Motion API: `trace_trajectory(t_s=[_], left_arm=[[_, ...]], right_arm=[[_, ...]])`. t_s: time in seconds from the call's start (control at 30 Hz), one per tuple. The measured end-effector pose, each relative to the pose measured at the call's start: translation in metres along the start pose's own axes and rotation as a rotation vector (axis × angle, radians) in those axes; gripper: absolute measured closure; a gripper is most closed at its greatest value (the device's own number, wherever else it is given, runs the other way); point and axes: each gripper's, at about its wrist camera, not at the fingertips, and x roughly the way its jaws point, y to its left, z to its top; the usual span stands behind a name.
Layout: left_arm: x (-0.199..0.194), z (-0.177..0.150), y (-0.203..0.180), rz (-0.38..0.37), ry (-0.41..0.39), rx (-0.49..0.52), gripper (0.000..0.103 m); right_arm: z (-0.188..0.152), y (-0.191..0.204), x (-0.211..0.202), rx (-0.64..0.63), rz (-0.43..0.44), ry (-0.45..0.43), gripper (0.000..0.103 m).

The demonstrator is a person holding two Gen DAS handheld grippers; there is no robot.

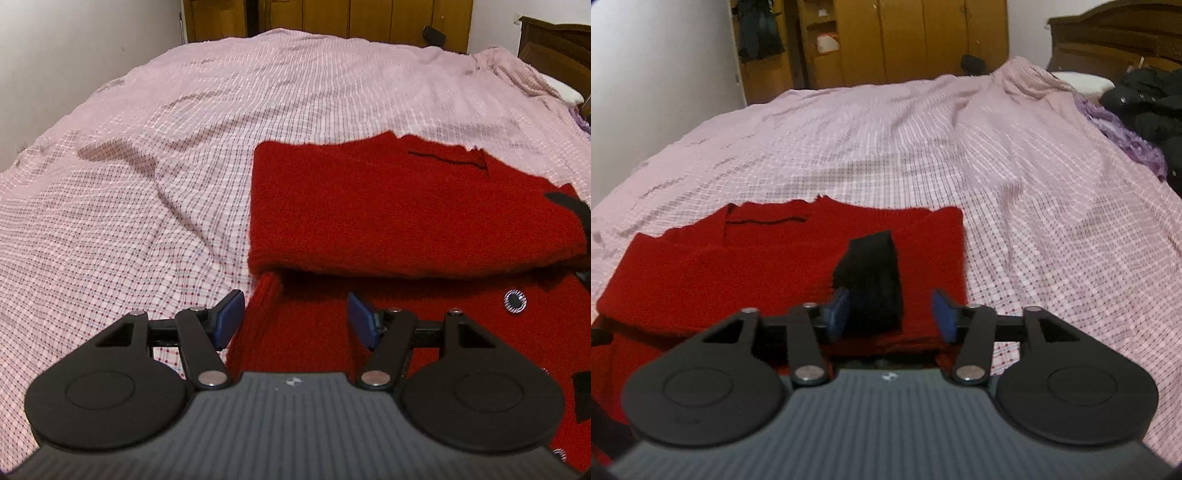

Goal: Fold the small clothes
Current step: 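Pull the cuff to straighten the folded sleeve, then open the right gripper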

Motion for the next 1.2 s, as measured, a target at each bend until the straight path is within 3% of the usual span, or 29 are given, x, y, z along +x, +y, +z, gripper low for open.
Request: trace_trajectory(t_s=[0.37, 0.73, 1.0, 1.2], left_arm=[[-0.019, 0.007, -0.022, -0.051, -0.09, 0.042, 0.035], [0.016, -0.003, -0.016, -0.074, 0.019, -0.035, 0.035], [0.021, -0.003, -0.01, -0.088, 0.024, -0.047, 0.035], [0.022, -0.003, -0.01, -0.087, 0.022, -0.046, 0.035]], right_arm=[[0.016, -0.018, -0.009, 0.094, 0.067, -0.039, 0.043], [0.027, -0.018, 0.024, 0.133, 0.099, -0.004, 0.04], [0.019, -0.007, 0.053, 0.086, 0.12, 0.085, 0.036], [0.02, -0.002, 0.057, 0.072, 0.139, 0.091, 0.031]])
